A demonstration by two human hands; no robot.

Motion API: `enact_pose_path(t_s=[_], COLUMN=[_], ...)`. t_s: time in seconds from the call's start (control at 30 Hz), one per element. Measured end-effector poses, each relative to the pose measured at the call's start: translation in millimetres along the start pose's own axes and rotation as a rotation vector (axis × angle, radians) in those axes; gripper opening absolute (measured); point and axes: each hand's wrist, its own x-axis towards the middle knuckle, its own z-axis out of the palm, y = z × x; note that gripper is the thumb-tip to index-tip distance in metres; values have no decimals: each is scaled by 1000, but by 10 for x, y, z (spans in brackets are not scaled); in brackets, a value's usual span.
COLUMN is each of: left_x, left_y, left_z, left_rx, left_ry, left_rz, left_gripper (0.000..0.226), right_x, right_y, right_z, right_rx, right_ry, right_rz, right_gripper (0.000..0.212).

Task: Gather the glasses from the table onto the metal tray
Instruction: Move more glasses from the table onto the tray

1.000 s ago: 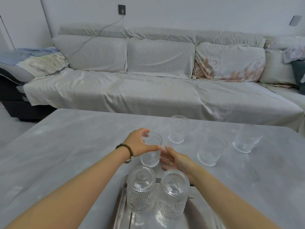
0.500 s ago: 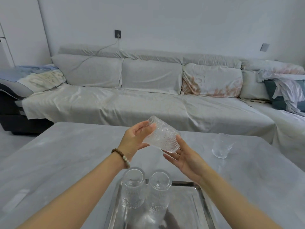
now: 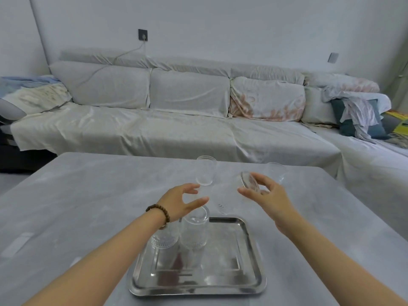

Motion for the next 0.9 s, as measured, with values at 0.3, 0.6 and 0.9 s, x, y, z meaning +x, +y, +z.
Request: enact_pose_path(t_s=[0.3, 0.6, 0.9], left_x=[-72, -47, -49], left_y=[-262, -270, -277], left_z=[168, 169, 182], left_rx=[420, 384, 387], left_ry=[-8, 12, 16], left_rz=[51, 44, 33], left_gripper=[88, 87, 78], right_x=[-71, -68, -68], right_y=[362, 532, 588], right_z=[185, 351, 414], right_rx=[-308, -363, -364], right_ry=[-64, -111, -133], right_rz=[-17, -10, -12], right_gripper=[82, 84, 84])
